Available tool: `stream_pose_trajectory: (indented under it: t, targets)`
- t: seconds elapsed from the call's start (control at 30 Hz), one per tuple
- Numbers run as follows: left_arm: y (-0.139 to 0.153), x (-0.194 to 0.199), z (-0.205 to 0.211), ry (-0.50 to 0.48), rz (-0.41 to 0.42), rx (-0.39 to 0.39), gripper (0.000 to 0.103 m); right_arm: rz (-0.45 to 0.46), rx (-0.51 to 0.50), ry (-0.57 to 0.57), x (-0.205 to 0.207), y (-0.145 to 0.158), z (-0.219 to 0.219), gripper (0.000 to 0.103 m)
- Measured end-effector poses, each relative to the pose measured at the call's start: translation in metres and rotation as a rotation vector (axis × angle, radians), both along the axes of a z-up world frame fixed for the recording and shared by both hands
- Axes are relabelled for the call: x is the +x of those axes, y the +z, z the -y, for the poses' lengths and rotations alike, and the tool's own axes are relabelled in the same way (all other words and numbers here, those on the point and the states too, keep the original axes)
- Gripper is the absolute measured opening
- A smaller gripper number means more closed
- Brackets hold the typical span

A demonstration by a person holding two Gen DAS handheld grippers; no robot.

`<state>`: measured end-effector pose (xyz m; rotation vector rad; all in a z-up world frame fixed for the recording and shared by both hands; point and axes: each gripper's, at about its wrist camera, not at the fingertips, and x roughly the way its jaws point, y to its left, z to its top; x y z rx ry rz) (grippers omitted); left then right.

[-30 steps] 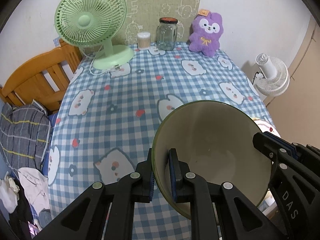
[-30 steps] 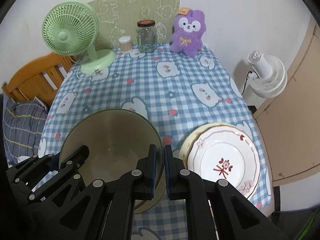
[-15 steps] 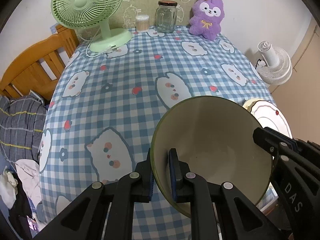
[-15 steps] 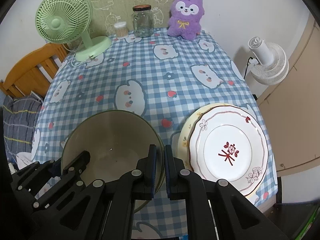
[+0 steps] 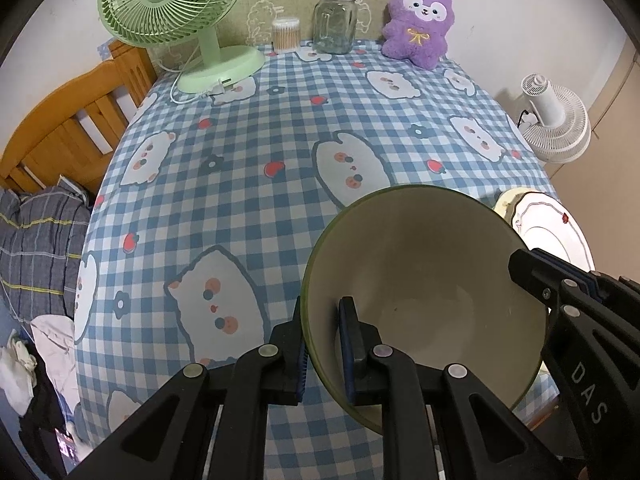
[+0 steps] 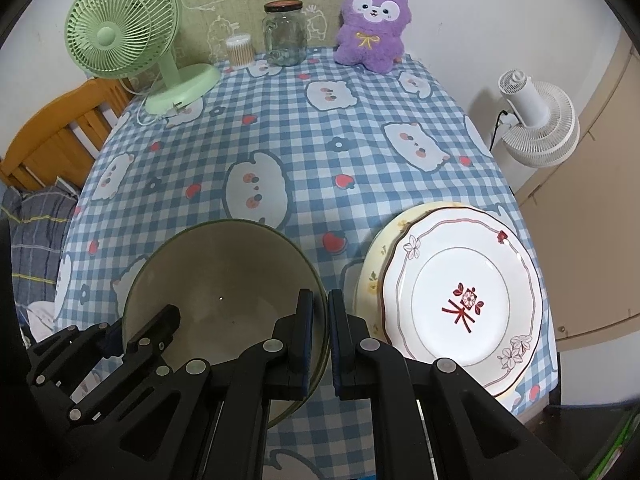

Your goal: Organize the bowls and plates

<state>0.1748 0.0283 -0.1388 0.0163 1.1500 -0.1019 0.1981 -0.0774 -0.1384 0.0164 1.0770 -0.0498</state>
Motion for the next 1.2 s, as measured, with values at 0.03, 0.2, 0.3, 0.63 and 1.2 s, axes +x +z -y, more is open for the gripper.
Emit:
stream_pose_trajectory:
  t: [0.03, 0.2, 0.3, 0.63, 1.2]
  targets:
    - [0.0, 0.0, 0.0, -0.001, 0.003, 0.002, 0.011, 0.001, -0.001, -0.001, 0.0, -0.001, 0.001, 0.011]
    - [-0.001, 0.003, -0.001, -0.004, 0.009, 0.002, 0.012, 0.007, -0.021, -0.007, 0.002, -0.002, -0.001, 0.011]
    - [-0.001, 0.004, -0.001, -0.009, 0.004, -0.005, 0.012, 0.0, -0.012, -0.017, 0.003, -0.003, 0.0, 0.014]
    - [0.011, 0.001, -0.001, -0.019, 0.029, -0.013, 0.03, -0.006, 0.003, -0.003, 0.0, 0.004, 0.0, 0.016]
    - [0.022, 0.001, -0.001, -0.033, 0.043, -0.03, 0.058, 0.063, 0.02, 0.073, -0.007, 0.024, -0.002, 0.062]
